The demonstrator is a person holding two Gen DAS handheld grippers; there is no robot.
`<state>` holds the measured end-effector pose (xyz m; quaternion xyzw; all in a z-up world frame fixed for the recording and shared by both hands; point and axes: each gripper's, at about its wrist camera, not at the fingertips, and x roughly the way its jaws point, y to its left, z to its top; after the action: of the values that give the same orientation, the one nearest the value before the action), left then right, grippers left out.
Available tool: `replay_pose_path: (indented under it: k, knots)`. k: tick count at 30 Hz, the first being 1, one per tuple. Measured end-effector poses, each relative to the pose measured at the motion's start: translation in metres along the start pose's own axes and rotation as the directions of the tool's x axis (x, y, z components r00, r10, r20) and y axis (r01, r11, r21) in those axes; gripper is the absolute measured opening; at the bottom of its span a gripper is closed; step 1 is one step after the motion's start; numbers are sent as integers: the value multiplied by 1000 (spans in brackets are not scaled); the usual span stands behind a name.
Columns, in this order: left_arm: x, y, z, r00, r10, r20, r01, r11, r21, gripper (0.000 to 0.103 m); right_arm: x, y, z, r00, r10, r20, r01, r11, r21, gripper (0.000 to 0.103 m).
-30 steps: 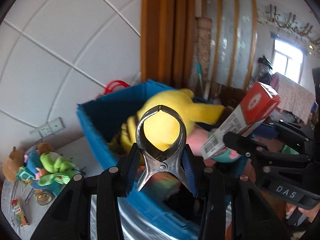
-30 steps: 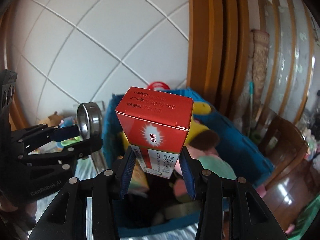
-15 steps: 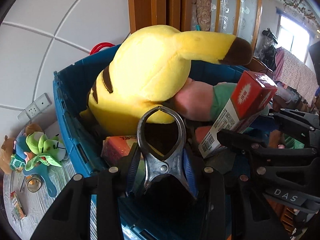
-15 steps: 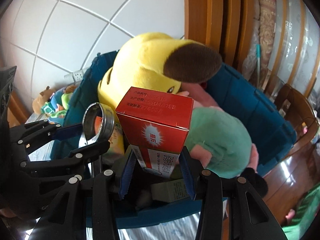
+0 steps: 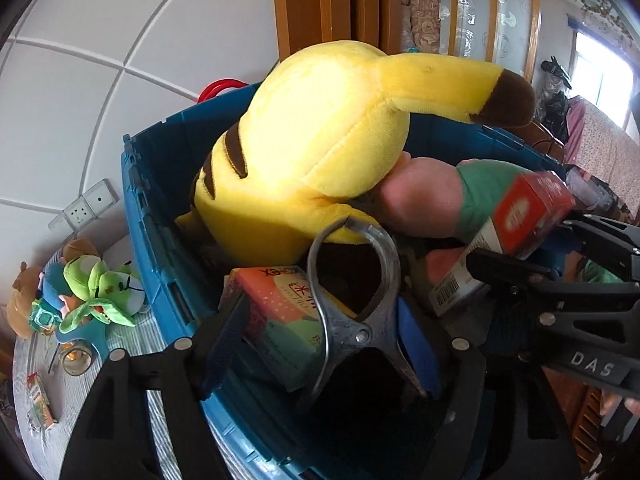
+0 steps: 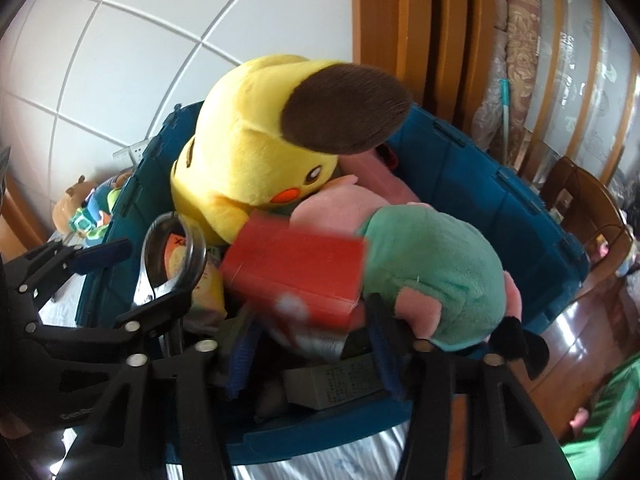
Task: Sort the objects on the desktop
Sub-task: 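Open both tools to drop the clip and box into the crate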
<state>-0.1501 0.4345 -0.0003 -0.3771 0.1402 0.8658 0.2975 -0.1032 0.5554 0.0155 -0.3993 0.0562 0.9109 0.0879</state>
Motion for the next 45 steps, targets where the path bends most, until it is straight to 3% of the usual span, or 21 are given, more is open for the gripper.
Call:
replay_pose_path:
  k: [4, 6, 11, 13, 20, 32, 45]
  knots:
    - [-12, 4, -5, 1000, 1, 20, -1, 1000, -9, 74, -10, 2, 0, 1000, -9, 25, 9, 1000, 9, 82]
    - [-18, 7, -7, 999, 4, 32, -4, 1000, -7, 75, -15, 2, 0, 999, -14, 38, 13, 1000, 13, 88]
    - [-34, 12, -17, 998, -1, 68, 1, 1000, 1, 88, -27, 4, 0, 997, -25, 70, 24, 999, 25, 89]
    - [-41, 15, -21, 997, -3, 82, 3, 1000, -1, 88, -32, 5, 0, 996, -30, 82, 28, 999, 30, 102]
    - [-63, 27, -39, 994, -9, 110, 11, 1000, -13, 88, -55, 18, -7, 991, -54, 126, 48, 998, 47, 102]
    - [-91, 61, -87, 996, 3, 93, 1, 999, -36, 88, -68, 55, -44, 990, -73, 119, 64, 995, 79, 103]
    - [-121, 119, -142, 993, 87, 77, -78, 990, -121, 88, -74, 137, -67, 990, 10, 143, -10, 1000, 0, 103]
